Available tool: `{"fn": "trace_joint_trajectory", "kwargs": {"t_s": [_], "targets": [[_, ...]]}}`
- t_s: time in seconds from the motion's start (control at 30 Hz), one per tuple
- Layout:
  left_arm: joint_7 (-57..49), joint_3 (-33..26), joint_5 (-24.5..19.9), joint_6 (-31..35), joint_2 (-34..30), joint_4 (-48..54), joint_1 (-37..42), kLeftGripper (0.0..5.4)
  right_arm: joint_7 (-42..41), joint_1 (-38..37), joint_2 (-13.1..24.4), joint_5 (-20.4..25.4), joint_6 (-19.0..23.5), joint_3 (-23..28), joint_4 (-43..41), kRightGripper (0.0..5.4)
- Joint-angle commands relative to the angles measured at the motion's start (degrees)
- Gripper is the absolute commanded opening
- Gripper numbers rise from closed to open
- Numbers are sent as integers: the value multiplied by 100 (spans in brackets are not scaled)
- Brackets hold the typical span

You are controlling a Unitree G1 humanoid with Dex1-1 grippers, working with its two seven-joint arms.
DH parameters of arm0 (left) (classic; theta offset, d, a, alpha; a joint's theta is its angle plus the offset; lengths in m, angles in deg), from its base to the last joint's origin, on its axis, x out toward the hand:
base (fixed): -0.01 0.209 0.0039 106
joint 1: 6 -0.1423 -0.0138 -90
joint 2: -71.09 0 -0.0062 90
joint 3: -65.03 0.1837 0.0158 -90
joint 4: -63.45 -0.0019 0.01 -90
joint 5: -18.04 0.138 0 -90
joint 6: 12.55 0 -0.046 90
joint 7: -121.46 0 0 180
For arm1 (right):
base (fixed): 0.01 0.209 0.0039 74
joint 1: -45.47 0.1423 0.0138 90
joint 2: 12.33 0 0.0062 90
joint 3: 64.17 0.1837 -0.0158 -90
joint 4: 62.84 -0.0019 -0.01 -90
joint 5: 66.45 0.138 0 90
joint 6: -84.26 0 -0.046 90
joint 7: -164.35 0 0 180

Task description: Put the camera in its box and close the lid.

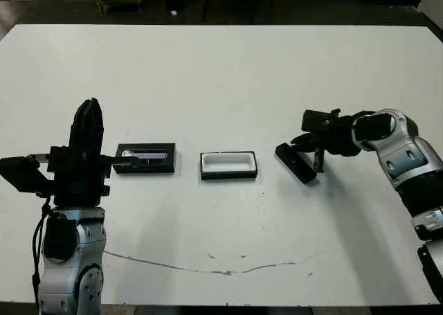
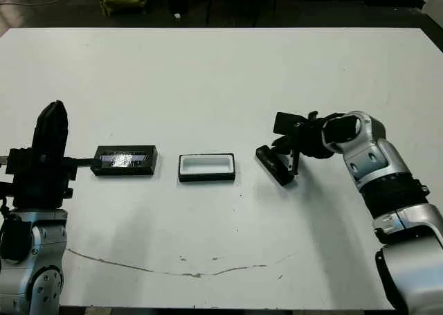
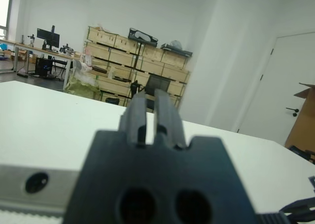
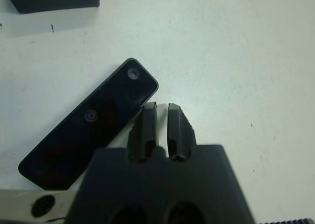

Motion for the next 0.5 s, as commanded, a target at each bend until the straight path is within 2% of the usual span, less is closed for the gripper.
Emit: {"fn": "trace_joint_trajectory", "kwargs": {"t_s": [0.03,0.13,0.3,0.4,0.5], "targets": [[14,-3,25,-3,-2,-120,-83,1,-93,-195,-117,-114,87,-168,176,0],[8,11,20,26,-10,-92,-99,1,25,-213,-87,-140,-39,-130,242,0],[31,23,1,24,-25,-91,-105,1,970,-514,16,-333,339,175,-148,0],[33,23,19,-14,-12,-126,-92,1,1771,-879,-59,-214,643,659,-543,0],[67,14,-14,-55,2,-168,-71,1,2346,-1220,-152,172,568,1255,-821,0]]}}
